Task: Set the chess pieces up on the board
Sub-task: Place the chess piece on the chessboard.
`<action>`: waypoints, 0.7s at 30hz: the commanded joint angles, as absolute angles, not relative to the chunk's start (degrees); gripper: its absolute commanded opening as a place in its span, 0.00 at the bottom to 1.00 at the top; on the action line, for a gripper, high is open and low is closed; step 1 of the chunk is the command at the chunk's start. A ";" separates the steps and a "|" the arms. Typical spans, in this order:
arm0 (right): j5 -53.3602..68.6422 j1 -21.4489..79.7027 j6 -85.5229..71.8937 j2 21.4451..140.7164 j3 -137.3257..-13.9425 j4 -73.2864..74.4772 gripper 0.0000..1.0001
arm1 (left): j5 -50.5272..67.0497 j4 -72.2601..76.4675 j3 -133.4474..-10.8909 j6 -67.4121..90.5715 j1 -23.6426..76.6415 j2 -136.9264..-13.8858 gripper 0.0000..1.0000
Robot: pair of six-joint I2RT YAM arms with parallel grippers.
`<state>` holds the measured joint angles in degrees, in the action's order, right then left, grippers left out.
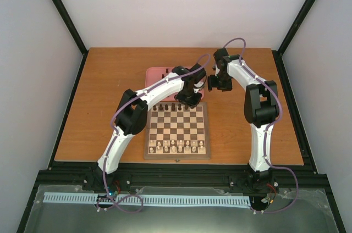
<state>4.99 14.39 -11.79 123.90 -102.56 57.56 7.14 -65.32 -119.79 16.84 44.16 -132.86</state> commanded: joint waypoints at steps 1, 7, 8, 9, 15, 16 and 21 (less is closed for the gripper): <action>4.83 14.13 -11.78 121.90 -101.83 57.13 0.71 | 7.85 -64.36 -120.12 15.05 44.89 -131.28 0.12; 4.74 14.08 -11.77 121.99 -101.89 57.08 0.71 | 8.00 -64.22 -121.68 14.94 44.91 -132.28 0.12; 4.75 14.12 -11.82 121.99 -101.93 57.12 0.71 | 8.19 -64.32 -121.94 14.95 44.91 -132.54 0.12; 4.67 14.09 -11.78 121.93 -101.87 57.10 0.71 | 8.40 -64.33 -122.15 14.94 44.91 -132.71 0.12; 4.48 14.12 -11.71 121.99 -101.83 57.12 0.71 | 8.65 -64.42 -122.26 14.53 45.00 -133.45 0.14; 4.44 14.10 -11.69 121.99 -101.85 57.11 0.71 | 8.62 -64.49 -122.30 14.44 45.00 -133.54 0.15; 4.39 14.14 -11.67 122.04 -101.83 57.13 0.71 | 8.38 -64.74 -122.54 14.23 45.00 -133.81 0.17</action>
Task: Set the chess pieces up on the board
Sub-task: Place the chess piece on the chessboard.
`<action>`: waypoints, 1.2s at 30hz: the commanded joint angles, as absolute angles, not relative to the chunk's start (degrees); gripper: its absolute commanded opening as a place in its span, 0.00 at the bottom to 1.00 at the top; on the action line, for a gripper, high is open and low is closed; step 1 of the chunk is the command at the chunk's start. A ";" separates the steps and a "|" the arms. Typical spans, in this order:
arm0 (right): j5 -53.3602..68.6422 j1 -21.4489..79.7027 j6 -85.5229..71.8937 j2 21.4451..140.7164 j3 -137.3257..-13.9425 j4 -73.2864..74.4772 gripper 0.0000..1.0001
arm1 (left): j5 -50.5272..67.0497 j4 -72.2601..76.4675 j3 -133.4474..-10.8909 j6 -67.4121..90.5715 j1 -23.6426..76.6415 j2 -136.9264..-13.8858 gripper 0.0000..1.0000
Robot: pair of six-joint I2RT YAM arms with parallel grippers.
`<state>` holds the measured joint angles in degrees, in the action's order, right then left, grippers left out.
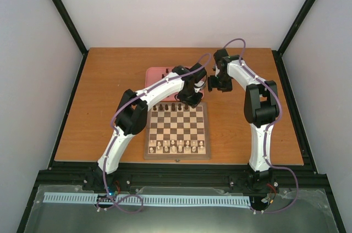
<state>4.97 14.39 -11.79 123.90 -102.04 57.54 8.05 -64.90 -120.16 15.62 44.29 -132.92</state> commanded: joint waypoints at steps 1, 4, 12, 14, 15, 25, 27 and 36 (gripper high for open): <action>4.31 14.15 -11.59 122.07 -101.86 57.13 0.71 | 8.35 -64.69 -122.52 14.19 45.00 -133.85 0.17; 4.30 14.10 -11.60 122.08 -101.76 57.11 0.71 | 8.37 -64.69 -122.66 14.19 45.00 -134.07 0.18; 4.48 14.08 -11.60 122.34 -101.92 57.13 0.71 | 7.79 -65.21 -122.76 13.71 44.97 -134.29 0.19; 4.48 14.14 -11.59 122.34 -101.95 57.12 0.71 | 7.62 -65.30 -122.71 13.71 45.00 -134.30 0.19; 4.48 14.15 -11.60 122.34 -101.95 57.13 0.71 | 7.57 -65.30 -122.75 13.71 45.00 -134.30 0.19; 4.57 14.07 -11.61 122.34 -102.04 57.12 0.71 | 7.17 -65.48 -122.88 13.45 45.00 -134.37 0.20; 4.57 14.08 -11.62 122.34 -101.96 57.13 0.71 | 7.12 -65.56 -122.87 13.40 44.99 -134.41 0.20; 4.56 14.12 -11.53 122.26 -101.91 57.12 0.71 | 6.77 -65.65 -122.78 13.40 45.00 -134.46 0.26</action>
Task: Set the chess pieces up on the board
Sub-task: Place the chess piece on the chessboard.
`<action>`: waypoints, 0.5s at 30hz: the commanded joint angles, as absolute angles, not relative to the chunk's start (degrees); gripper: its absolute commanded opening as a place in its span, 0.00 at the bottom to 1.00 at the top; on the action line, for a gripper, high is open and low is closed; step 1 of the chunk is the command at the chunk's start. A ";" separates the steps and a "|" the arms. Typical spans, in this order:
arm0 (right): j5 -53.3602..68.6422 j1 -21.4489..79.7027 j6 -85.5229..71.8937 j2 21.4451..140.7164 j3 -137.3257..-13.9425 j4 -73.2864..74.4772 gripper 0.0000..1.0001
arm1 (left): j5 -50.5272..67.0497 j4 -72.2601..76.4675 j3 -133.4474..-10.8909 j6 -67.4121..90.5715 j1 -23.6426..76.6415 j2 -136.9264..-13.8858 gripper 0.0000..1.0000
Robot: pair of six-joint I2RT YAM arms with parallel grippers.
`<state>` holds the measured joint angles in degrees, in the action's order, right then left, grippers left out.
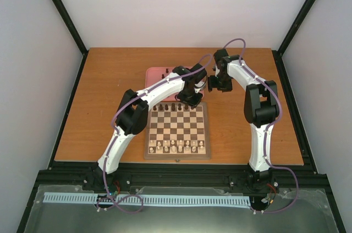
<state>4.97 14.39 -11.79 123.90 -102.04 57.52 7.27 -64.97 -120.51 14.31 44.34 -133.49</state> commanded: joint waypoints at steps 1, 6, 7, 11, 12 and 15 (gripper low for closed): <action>4.57 14.10 -11.59 122.21 -101.89 57.13 0.71 | 6.77 -65.65 -122.78 13.44 45.00 -134.43 0.27; 4.53 14.10 -11.54 122.17 -101.97 57.08 0.71 | 6.87 -65.57 -123.08 13.40 45.00 -134.37 0.27; 4.44 14.12 -11.52 122.17 -101.95 57.20 0.71 | 6.97 -65.61 -123.17 13.35 45.00 -134.38 0.27; 4.48 14.13 -11.51 122.10 -101.98 57.20 0.71 | 7.42 -65.70 -123.78 13.36 45.00 -134.57 0.28; 4.44 14.07 -11.51 122.14 -101.98 57.26 0.71 | 7.43 -65.66 -123.87 13.23 45.00 -134.56 0.29; 4.47 14.08 -11.51 122.17 -102.04 57.14 0.71 | 7.93 -65.53 -124.26 13.07 45.00 -134.49 0.30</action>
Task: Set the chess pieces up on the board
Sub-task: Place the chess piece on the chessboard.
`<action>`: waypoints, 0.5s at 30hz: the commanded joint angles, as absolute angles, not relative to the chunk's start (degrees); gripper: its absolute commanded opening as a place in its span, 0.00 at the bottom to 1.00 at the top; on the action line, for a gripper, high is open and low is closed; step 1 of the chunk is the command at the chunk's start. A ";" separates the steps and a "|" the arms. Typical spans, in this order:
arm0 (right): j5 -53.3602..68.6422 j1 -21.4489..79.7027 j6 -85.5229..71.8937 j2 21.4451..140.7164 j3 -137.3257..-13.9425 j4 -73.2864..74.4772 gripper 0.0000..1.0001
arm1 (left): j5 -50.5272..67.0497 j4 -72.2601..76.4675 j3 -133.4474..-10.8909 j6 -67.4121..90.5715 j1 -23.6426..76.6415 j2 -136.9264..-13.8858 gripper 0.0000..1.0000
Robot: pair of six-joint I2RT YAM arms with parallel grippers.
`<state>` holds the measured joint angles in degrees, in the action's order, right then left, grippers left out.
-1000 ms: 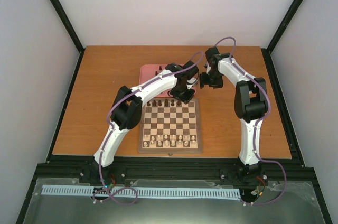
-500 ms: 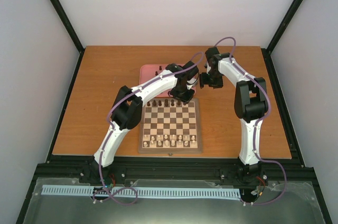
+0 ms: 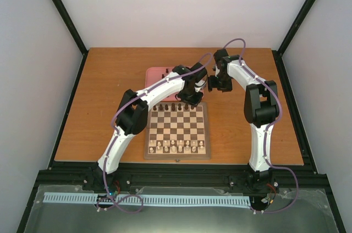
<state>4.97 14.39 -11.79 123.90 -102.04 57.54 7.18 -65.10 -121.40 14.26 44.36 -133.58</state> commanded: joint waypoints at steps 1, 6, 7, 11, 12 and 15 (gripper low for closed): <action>4.48 14.10 -11.52 122.17 -102.08 57.15 0.71 | 8.10 -65.40 -124.42 13.03 45.00 -134.47 0.30; 4.46 14.12 -11.43 122.21 -102.44 57.38 0.71 | 8.00 -65.72 -125.68 13.08 45.00 -134.08 0.31; 4.48 14.14 -11.43 122.17 -102.46 57.37 0.71 | 7.78 -65.76 -125.99 13.21 45.00 -133.89 0.33; 4.47 14.06 -11.43 122.24 -102.44 57.35 0.71 | 7.17 -65.57 -127.32 13.99 44.98 -133.42 0.38; 4.48 14.06 -11.47 122.25 -102.42 57.39 0.71 | 7.05 -65.64 -127.81 14.37 44.91 -133.48 0.39; 4.56 14.07 -11.51 122.26 -102.31 57.34 0.71 | 6.52 -65.81 -128.81 15.95 44.11 -133.63 0.41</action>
<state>4.97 14.39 -11.77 123.90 -102.04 57.54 7.27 -65.39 -125.38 14.46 44.38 -133.56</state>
